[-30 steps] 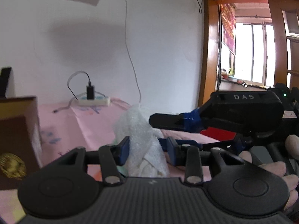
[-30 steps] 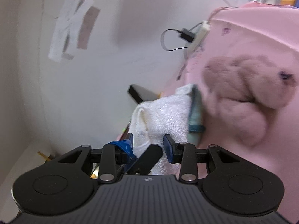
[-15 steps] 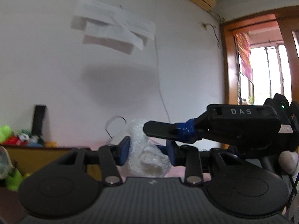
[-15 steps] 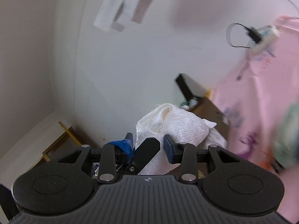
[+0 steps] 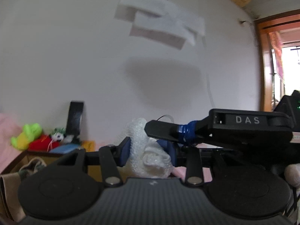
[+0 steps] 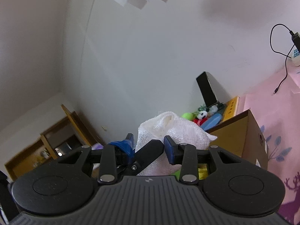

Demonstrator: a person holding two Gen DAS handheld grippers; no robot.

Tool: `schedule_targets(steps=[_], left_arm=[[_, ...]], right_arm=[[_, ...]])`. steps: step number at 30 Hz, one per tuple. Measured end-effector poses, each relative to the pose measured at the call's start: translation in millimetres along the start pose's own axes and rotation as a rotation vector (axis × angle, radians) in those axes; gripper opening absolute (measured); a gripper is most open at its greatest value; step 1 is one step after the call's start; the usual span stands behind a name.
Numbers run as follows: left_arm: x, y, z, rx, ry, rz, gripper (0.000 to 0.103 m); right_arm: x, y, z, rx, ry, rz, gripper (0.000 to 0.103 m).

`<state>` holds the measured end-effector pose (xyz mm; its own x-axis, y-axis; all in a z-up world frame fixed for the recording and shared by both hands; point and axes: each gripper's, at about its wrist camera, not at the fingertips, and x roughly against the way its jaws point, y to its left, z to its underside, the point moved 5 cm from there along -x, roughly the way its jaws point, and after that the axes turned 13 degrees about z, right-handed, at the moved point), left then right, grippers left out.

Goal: Organize soft objects
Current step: 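Carry the white towel into the cardboard box and open the right gripper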

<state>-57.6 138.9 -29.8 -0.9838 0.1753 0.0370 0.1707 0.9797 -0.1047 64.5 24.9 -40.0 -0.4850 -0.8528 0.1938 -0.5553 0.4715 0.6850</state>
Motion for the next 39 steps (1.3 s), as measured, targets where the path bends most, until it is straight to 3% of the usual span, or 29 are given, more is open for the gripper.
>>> schedule_targets(steps=[7,12,17,30,32,39], left_arm=[[-16,32,21,0.063,0.055,-0.108,0.035],[-14,34,25,0.071,0.063,-0.125,0.039],[-7,16,27,0.034,0.066,-0.148,0.05],[11,-64,29,-0.063,0.056,-0.155,0.055],[11,-75,32,-0.06,0.071,-0.162,0.056],[4,-110,50,-0.072,0.129,-0.172,0.059]], right_arm=[[-12,-10,10,0.054,0.003,0.068,0.02],[-3,-14,12,0.05,-0.011,0.065,0.02],[10,-14,16,0.077,-0.039,0.081,0.02],[71,-33,23,0.093,-0.153,0.211,0.02],[80,-42,24,0.085,-0.162,0.249,0.02],[110,-83,42,0.097,-0.151,0.503,0.02]])
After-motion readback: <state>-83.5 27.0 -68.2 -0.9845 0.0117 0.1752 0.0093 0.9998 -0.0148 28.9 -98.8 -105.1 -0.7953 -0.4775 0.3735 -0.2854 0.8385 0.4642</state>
